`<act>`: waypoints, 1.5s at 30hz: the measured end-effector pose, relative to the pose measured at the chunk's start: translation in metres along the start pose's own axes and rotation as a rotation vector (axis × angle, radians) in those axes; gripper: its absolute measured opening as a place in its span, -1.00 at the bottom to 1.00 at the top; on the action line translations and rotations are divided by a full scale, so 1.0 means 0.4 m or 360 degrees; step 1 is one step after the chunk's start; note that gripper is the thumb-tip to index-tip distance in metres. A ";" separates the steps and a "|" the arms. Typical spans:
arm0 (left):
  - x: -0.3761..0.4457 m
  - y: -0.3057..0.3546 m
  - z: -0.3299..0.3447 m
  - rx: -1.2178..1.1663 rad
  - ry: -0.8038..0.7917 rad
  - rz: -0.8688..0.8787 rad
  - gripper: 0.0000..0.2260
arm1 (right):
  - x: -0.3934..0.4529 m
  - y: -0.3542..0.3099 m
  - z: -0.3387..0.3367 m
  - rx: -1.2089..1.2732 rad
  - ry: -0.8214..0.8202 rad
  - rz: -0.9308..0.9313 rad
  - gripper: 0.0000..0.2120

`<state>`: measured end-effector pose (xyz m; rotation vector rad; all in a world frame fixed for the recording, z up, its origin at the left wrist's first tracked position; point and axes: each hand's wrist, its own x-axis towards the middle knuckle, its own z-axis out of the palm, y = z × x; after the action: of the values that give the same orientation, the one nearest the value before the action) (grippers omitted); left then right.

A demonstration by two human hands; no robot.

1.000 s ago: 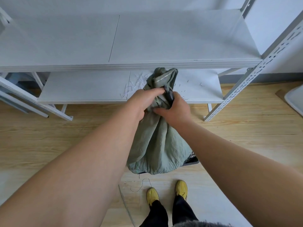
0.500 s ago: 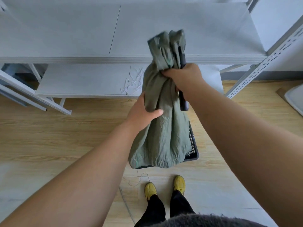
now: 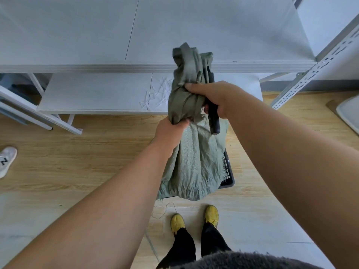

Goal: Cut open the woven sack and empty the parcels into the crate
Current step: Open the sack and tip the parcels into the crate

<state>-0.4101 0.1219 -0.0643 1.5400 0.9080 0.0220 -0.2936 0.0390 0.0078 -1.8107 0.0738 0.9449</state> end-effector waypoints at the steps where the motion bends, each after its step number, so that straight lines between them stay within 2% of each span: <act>1: 0.003 0.003 0.000 -0.0051 0.0041 -0.0051 -0.94 | -0.003 0.005 -0.009 -0.0088 -0.0017 -0.0074 -0.57; 3: 0.008 0.008 -0.004 -0.0134 0.0112 -0.0129 -0.91 | -0.016 0.031 -0.019 -0.0275 -0.0086 -0.0198 -0.40; 5: 0.009 0.019 -0.003 -0.0124 0.0122 -0.0150 -0.83 | -0.025 0.077 -0.009 -0.0403 -0.0096 -0.0266 -0.36; 7: 0.007 0.029 0.003 -0.0030 0.0088 -0.0123 -0.71 | -0.023 0.118 0.014 -0.0382 -0.0005 -0.0332 -0.44; 11: -0.012 0.051 0.016 -0.0034 0.0127 0.0023 -0.67 | -0.012 0.133 0.027 -0.0329 0.0335 -0.0502 -0.68; 13: -0.022 0.058 0.021 0.0012 0.0095 0.0085 -0.64 | -0.014 0.128 0.016 -0.0328 0.0378 -0.0522 -0.80; 18: -0.014 0.121 0.022 0.0126 0.0112 0.0362 -0.77 | -0.028 0.082 -0.012 -0.0189 0.0524 -0.0704 -0.85; 22: -0.008 0.132 0.013 0.0130 0.0021 0.0353 -0.73 | -0.030 0.054 -0.024 -0.0310 0.0430 -0.0703 -0.88; 25: -0.010 0.133 0.008 0.0101 0.0163 0.0445 -0.80 | -0.038 0.046 -0.020 -0.0237 0.0468 -0.0796 -0.82; 27: -0.014 0.133 0.006 0.0058 0.0154 0.0449 -0.83 | -0.044 0.047 -0.014 -0.0195 0.0451 -0.0828 -0.84; 29: -0.019 0.134 0.004 0.0052 0.0123 0.0447 -0.78 | -0.046 0.048 -0.017 -0.0226 0.0411 -0.0825 -0.91; 32: -0.017 0.148 0.003 0.0039 0.0140 0.0513 -0.74 | -0.041 0.038 -0.027 -0.0193 0.0442 -0.0911 -0.88; 36: -0.017 0.124 0.007 0.0101 0.0039 0.0430 -0.69 | -0.033 0.054 -0.035 -0.0247 0.0399 -0.0841 -0.78; 40: -0.019 0.082 -0.002 0.0200 0.0230 0.0539 -0.56 | -0.039 0.051 -0.041 -0.0175 0.0440 -0.0845 -0.88; 42: -0.019 0.060 -0.005 0.0308 0.0352 0.0595 -0.50 | -0.041 0.037 -0.038 -0.0156 0.0377 -0.0858 -0.88; 43: -0.016 0.048 -0.005 0.0316 0.0346 0.0579 -0.49 | -0.045 0.028 -0.034 -0.0192 0.0315 -0.0856 -0.87; 45: -0.020 0.038 0.003 0.0174 0.0215 0.0497 -0.61 | -0.055 0.015 -0.024 -0.0313 0.0176 -0.0820 -0.82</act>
<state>-0.4068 0.1180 -0.0477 1.7873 0.7759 0.3084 -0.3062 0.0204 0.0183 -1.9272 -0.4119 0.4977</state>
